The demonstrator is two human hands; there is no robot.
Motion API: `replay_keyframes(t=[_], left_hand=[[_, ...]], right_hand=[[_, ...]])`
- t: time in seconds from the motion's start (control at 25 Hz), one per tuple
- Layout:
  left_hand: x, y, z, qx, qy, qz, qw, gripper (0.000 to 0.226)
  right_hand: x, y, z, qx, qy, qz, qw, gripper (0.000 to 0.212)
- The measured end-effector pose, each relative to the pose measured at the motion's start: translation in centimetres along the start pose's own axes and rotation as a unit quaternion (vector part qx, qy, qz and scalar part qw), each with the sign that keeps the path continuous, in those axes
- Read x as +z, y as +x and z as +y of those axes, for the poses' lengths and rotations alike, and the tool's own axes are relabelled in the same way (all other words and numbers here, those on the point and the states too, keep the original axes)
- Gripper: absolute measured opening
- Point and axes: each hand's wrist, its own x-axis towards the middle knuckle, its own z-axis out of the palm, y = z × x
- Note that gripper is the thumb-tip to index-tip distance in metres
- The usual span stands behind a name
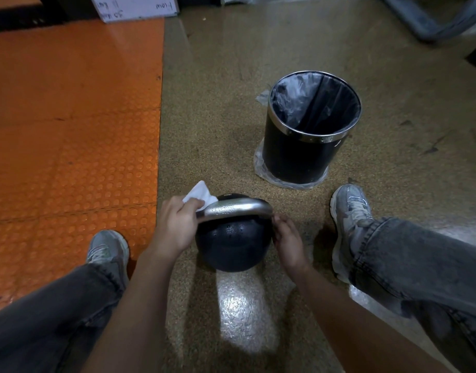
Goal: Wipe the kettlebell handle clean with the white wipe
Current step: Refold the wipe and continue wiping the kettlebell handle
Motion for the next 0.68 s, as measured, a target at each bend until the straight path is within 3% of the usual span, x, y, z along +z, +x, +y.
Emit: replay_keyframes(t=[0.12,0.36,0.4,0.44,0.48,0.52,0.56,0.68], left_hand=[[0.3,-0.2,-0.6,-0.05,-0.036,0.006,0.998,0.02],[0.3,-0.2,-0.4,0.011,0.016,0.006,1.0,0.041],[0.4,-0.4,-0.4,0.024,0.011,0.011,1.0,0.022],[0.5,-0.3,-0.6,0.024,0.002,0.024,0.999,0.034],[0.5,-0.5,-0.7,0.031,0.018,0.024,0.999,0.03],[0.7,-0.2,-0.8,0.021,0.008,0.024,0.999,0.047],[0.8,0.2,-0.9,0.012,0.017,0.022,1.0,0.036],[0.7,0.1,-0.2,0.012,-0.008,0.029,0.999,0.045]], right_hand=[[-0.1,0.2,0.0,0.01,0.02,-0.001,1.0,0.027],[0.0,0.2,-0.1,0.015,0.027,0.005,1.0,0.033],[0.0,0.3,0.0,0.019,0.032,0.004,0.999,0.032],[0.0,0.3,0.0,0.019,0.037,0.007,0.999,0.03],[0.0,0.4,0.1,0.015,0.041,0.012,0.999,0.028],[0.0,0.4,0.2,0.01,0.043,0.014,0.999,0.028],[0.0,0.4,0.3,0.007,0.037,0.016,0.999,0.028],[0.2,0.2,-0.2,0.014,0.027,0.023,0.999,0.019]])
